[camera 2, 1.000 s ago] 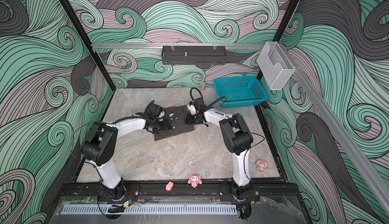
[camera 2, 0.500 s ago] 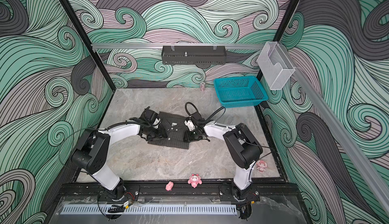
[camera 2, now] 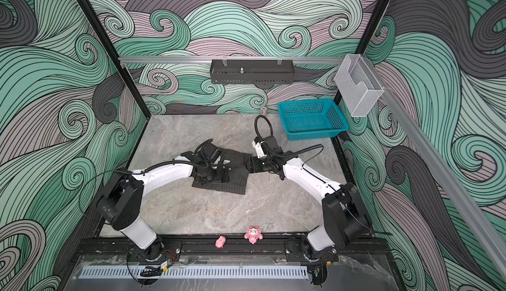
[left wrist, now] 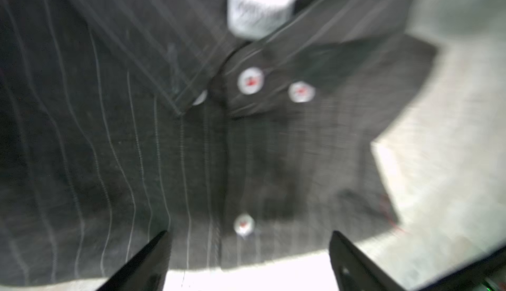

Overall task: Fold and stack the long sleeve shirts
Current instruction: 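Grasp the shirt with the left gripper while the right gripper releases and draws back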

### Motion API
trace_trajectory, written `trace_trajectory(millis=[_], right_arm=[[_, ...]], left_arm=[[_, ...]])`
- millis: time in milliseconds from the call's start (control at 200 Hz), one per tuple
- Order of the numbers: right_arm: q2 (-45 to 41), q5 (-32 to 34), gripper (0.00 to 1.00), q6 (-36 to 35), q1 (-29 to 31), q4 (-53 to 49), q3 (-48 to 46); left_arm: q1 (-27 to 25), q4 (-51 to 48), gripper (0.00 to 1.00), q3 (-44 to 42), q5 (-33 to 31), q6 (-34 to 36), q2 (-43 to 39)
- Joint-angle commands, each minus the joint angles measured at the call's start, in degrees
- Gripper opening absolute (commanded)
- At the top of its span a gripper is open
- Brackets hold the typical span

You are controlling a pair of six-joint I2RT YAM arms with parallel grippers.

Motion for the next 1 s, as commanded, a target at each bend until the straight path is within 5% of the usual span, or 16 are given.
trace_trajectory(millis=[0,250,700,826,996], right_arm=[[-1.7,1.7,0.69,-0.5,-0.1,-1.2,-2.3],[-4.7,1.4,0.68,-0.7,-1.1,-1.7,-4.8],[-7.1,-1.2,0.67,1.4,-1.3,-0.2,-5.2],[-7.2,-1.6,0.67,1.8,-1.4,0.6,-5.8],[-7.6,-2.6,0.67,1.7,-1.3,0.6,-6.2]], left_arm=[[0.1,-3.1,0.93,3.6,-7.9,-1.4,6.3],[5.3,-11.2,0.88,11.3,-14.8,7.5,14.1],[23.6,-30.0,0.88,38.5,-12.1,20.7,28.4],[23.0,-31.9,0.87,42.8,-8.7,23.1,31.0],[20.2,-25.9,0.91,37.3,-6.4,27.6,22.3]])
